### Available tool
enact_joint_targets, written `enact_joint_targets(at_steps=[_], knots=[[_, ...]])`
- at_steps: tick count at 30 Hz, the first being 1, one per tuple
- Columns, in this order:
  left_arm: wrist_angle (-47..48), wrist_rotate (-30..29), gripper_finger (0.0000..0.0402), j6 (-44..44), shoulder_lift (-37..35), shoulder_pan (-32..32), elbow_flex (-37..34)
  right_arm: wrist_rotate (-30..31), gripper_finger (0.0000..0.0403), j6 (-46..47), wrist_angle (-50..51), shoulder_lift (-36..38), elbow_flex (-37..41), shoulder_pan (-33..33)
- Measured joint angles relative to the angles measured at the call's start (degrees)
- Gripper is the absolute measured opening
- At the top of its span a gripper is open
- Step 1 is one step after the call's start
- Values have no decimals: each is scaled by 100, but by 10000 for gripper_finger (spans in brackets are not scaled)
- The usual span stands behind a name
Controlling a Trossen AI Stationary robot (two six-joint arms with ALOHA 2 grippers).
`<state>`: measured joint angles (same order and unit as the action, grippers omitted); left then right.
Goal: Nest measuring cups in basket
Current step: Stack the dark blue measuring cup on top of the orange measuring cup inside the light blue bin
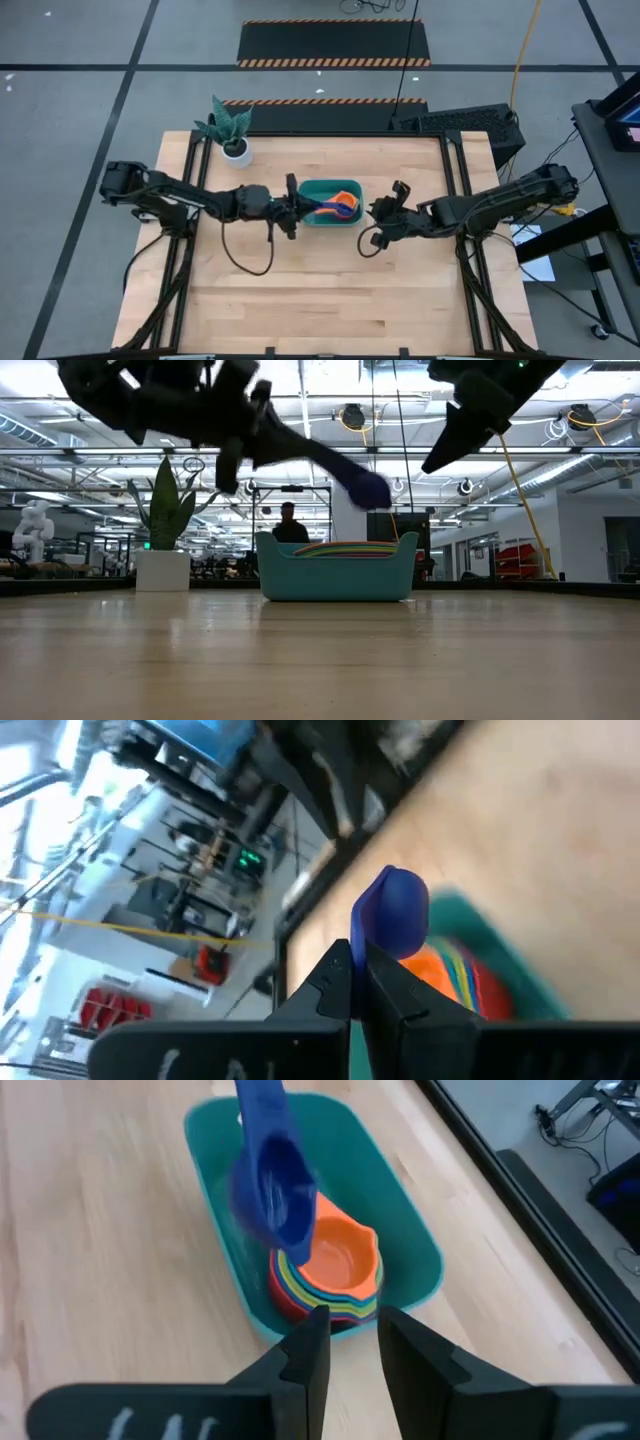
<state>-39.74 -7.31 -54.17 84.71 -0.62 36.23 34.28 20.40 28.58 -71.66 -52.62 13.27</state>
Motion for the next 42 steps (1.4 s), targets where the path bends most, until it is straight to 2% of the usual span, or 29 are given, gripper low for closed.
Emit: enact_joint_targets(at_steps=[5,8,15,26,42], knots=[[-246,67,5,-818,244,157,-9,-9,80,11,-53,2,33,-3],[-383,298,4,-806,382,264,2,-91,80,10,-134,2,33,-3],[-388,212,8,-912,570,406,-15,-177,80,4,-357,2,33,-3],[-1131,255,10,-1045,1214,463,151,-315,80,-50,-416,51,33,-3],[-1014,63,48,-886,1208,485,144,-483,80,11,-393,133,33,36]])
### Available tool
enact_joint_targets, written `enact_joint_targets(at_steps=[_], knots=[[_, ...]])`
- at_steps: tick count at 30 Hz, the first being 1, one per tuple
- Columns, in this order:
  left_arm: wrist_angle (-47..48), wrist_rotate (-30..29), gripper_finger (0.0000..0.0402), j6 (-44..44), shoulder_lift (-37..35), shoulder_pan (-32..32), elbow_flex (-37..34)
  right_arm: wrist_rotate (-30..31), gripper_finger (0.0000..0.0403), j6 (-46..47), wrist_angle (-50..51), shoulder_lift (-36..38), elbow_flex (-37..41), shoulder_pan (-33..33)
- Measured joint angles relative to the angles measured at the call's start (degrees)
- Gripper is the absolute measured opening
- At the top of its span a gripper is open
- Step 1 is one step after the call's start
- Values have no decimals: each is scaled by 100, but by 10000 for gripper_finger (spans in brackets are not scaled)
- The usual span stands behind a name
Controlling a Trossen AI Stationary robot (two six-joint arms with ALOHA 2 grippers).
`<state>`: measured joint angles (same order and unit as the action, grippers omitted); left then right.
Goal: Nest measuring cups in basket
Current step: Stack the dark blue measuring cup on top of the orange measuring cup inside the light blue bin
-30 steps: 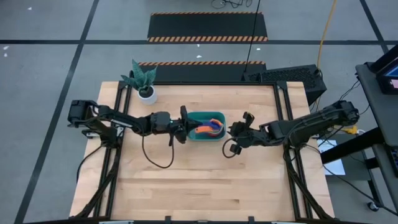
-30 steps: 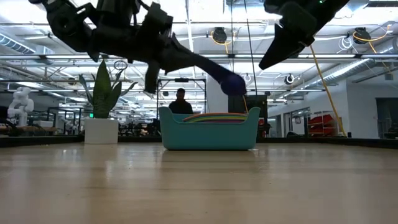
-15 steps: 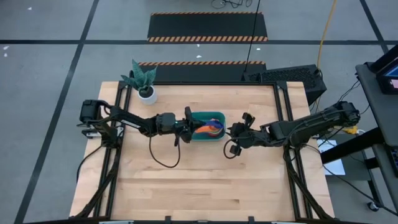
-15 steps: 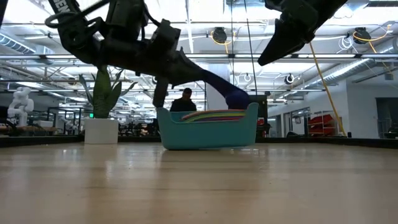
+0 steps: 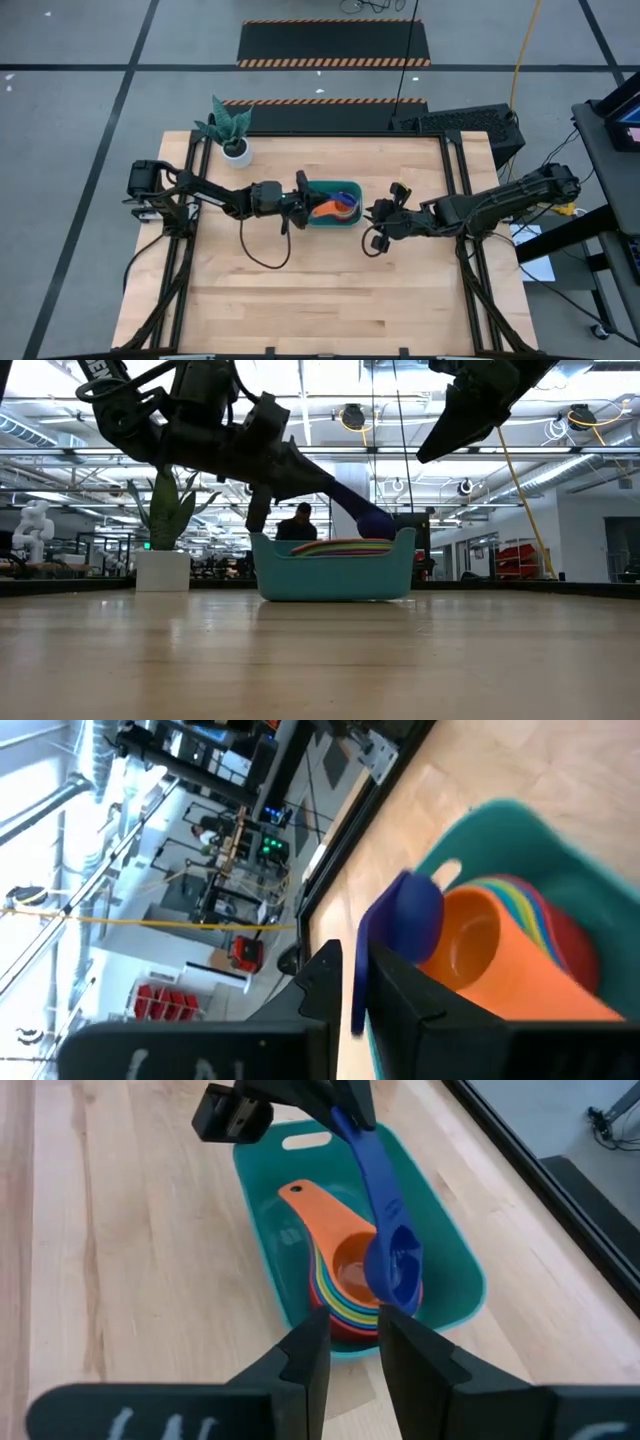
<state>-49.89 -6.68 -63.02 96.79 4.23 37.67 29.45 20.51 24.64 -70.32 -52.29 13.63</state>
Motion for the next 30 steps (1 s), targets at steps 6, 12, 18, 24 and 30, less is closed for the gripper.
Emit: enact_joint_targets(at_steps=[6,12,18,24,30], knots=[[246,-177,71,386,13,20,-13,0,80,2,2,0,0,0],[297,-193,100,625,13,102,-13,0,80,2,2,0,0,0],[321,-195,122,798,-28,101,-13,-127,80,-3,2,0,0,0],[560,-239,124,920,-144,98,-13,-127,80,2,3,0,0,0],[966,-244,124,962,-337,77,-9,-128,80,0,2,0,0,0]])
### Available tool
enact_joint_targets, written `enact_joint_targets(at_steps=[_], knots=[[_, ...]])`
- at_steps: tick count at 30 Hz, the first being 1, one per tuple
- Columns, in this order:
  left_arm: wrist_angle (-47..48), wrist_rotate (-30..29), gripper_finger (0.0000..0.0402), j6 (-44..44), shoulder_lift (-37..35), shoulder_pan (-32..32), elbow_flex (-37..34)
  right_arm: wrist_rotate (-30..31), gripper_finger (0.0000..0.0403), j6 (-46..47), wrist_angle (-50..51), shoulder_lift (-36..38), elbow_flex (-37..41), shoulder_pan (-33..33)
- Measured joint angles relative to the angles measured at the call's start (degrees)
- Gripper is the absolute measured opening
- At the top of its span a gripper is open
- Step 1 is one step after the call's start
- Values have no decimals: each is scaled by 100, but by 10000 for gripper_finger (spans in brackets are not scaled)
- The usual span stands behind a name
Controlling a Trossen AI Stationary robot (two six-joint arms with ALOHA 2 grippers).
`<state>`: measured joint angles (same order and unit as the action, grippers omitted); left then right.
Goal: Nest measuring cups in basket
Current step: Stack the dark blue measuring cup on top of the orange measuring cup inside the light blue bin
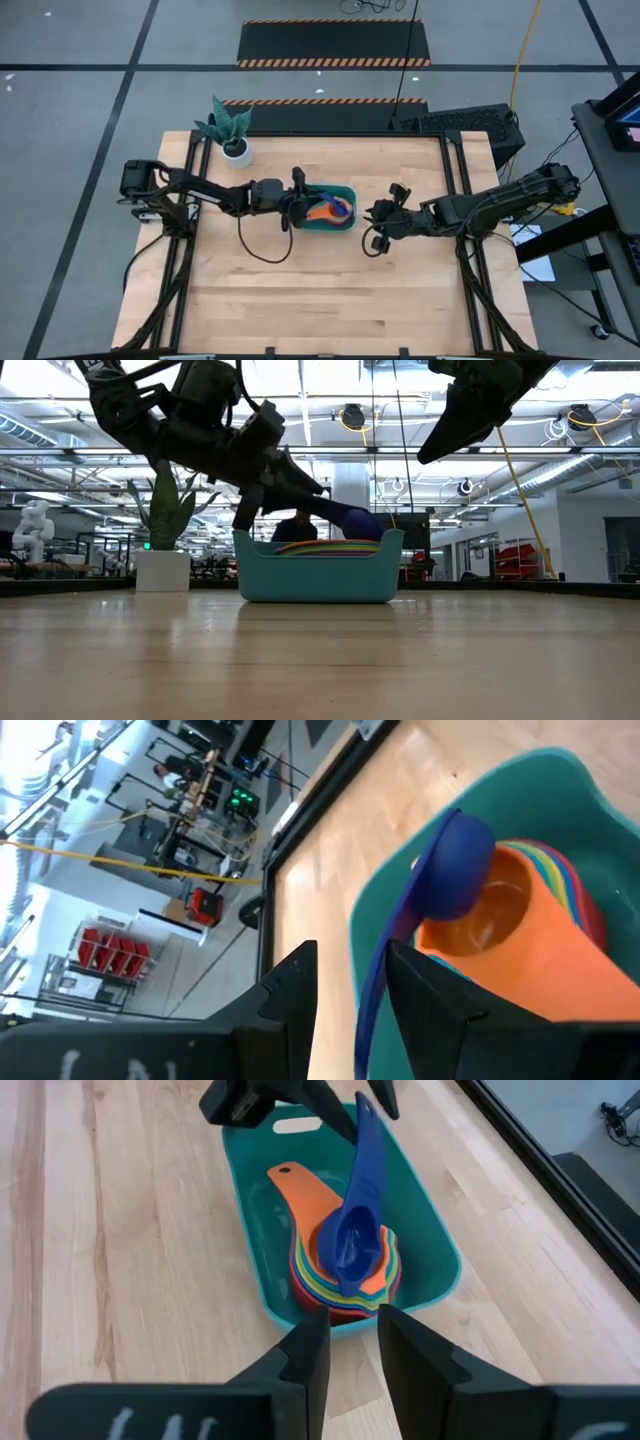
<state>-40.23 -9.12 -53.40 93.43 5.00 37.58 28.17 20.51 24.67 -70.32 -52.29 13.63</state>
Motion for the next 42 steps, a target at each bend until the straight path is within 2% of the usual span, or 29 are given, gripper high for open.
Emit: enact_joint_targets(at_steps=[15,26,32,39,42], knots=[[492,50,124,68,-118,-108,2,-1,80,0,2,0,0,0],[1352,345,124,488,-708,-112,0,-5,80,0,2,0,0,0],[1377,408,124,823,-833,-112,-2,-5,80,0,2,0,0,0],[1556,282,124,1266,-829,-158,203,-4,80,-13,2,0,0,0],[2322,-6,124,1575,-828,-278,602,-3,80,-15,2,0,0,0]])
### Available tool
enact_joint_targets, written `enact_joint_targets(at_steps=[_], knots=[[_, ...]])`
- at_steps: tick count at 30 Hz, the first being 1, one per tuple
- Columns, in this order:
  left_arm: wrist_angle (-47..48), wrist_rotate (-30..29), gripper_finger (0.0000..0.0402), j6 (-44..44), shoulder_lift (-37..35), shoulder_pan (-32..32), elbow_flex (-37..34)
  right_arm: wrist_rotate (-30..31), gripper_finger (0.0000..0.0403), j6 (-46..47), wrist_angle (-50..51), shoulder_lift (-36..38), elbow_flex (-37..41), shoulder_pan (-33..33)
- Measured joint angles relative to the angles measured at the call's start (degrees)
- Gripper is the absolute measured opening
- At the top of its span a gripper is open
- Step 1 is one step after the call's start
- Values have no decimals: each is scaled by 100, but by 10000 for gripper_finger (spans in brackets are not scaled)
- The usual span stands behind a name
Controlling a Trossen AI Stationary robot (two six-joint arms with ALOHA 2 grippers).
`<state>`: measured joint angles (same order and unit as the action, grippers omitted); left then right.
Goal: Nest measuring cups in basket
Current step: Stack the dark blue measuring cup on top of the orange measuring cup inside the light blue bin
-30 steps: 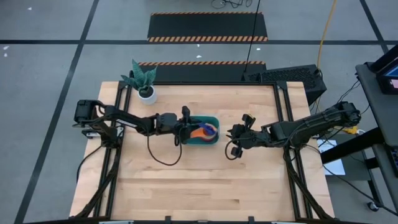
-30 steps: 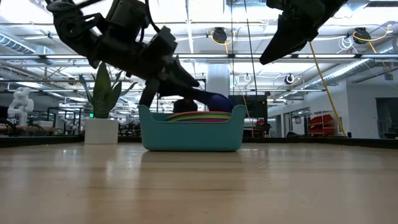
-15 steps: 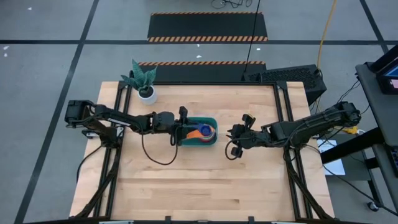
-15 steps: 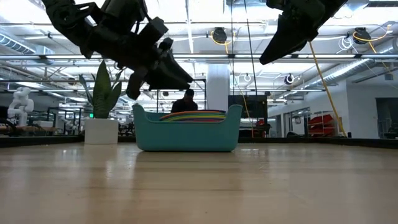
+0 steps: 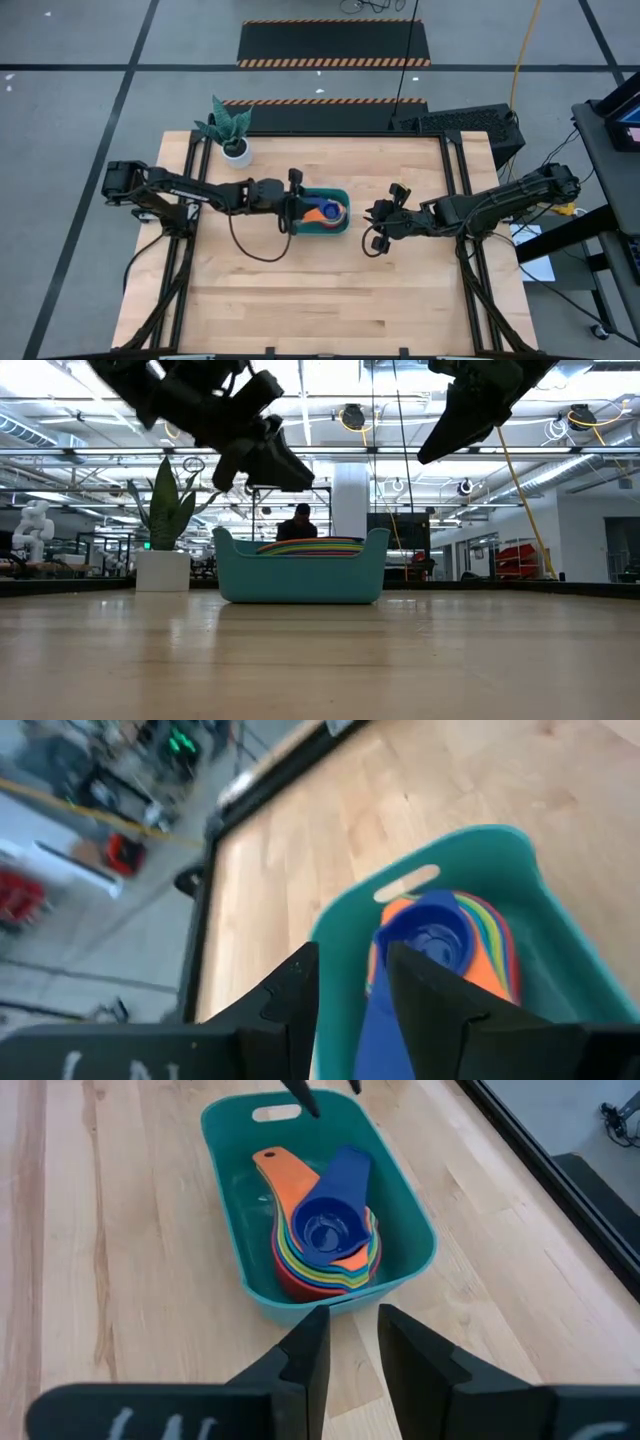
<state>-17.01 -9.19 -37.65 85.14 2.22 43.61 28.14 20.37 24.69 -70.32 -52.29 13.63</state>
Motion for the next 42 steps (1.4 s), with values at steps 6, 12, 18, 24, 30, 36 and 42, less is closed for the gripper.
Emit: enact_joint_targets(at_steps=[6,12,18,24,30,36,42], knots=[[1936,-340,124,511,-4,-96,845,-4,80,-1,0,0,0,0],[1949,-1085,124,263,2,53,785,-292,80,17,-1,0,0,0],[975,-1384,124,-192,406,37,881,-293,80,-2,0,0,-2,-2],[1662,-1638,124,-504,1202,-46,1656,-296,80,-66,69,3,-2,-1],[2176,-1644,124,-873,1976,-21,2336,-407,80,0,175,75,-4,-2],[2487,-1653,124,-970,2225,0,2616,-751,80,154,382,201,-4,32],[2576,-1642,124,-876,2212,19,2650,-748,80,209,404,269,-4,74]])
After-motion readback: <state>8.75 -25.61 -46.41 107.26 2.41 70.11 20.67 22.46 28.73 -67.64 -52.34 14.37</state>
